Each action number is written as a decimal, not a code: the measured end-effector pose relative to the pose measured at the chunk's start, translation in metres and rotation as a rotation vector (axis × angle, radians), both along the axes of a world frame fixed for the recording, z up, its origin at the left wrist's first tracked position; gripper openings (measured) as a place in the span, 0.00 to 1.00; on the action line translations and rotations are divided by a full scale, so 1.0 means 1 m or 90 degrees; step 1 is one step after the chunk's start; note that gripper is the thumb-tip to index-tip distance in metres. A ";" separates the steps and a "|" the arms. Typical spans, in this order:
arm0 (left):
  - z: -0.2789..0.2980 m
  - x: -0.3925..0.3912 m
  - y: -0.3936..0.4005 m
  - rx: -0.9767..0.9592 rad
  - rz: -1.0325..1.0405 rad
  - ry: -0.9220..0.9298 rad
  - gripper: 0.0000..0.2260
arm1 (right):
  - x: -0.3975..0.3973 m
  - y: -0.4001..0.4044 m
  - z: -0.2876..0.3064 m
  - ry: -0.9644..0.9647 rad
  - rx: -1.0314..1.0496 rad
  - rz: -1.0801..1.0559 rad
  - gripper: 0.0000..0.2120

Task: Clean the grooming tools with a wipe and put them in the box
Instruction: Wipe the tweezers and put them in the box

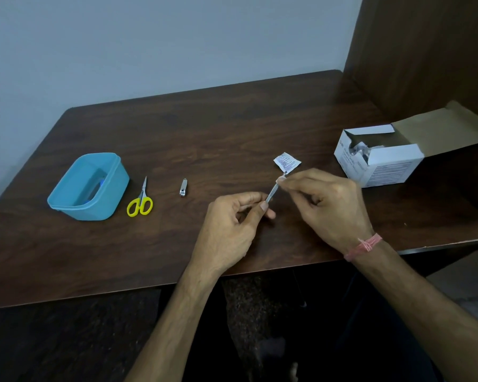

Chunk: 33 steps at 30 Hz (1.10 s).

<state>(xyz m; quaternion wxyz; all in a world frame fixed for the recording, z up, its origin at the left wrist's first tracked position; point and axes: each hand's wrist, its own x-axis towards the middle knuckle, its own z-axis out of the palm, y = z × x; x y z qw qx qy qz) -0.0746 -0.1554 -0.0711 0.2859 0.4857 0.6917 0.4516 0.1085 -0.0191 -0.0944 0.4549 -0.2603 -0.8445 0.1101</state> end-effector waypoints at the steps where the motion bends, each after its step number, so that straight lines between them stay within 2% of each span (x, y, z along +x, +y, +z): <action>1: 0.000 0.000 0.000 0.000 0.002 0.002 0.08 | 0.000 -0.002 0.000 -0.002 0.007 -0.002 0.07; 11: -0.001 0.000 0.000 0.008 -0.001 -0.009 0.08 | 0.001 -0.004 0.003 -0.006 -0.003 -0.005 0.11; 23: 0.001 0.002 0.000 0.026 0.014 -0.048 0.07 | 0.003 -0.006 0.003 -0.007 -0.004 -0.005 0.08; 29: 0.004 0.004 -0.001 0.034 0.032 -0.059 0.08 | 0.004 -0.002 0.002 0.100 -0.006 -0.058 0.05; 33: 0.004 0.005 -0.001 0.034 0.052 -0.066 0.07 | 0.004 -0.008 0.002 0.101 0.027 -0.044 0.05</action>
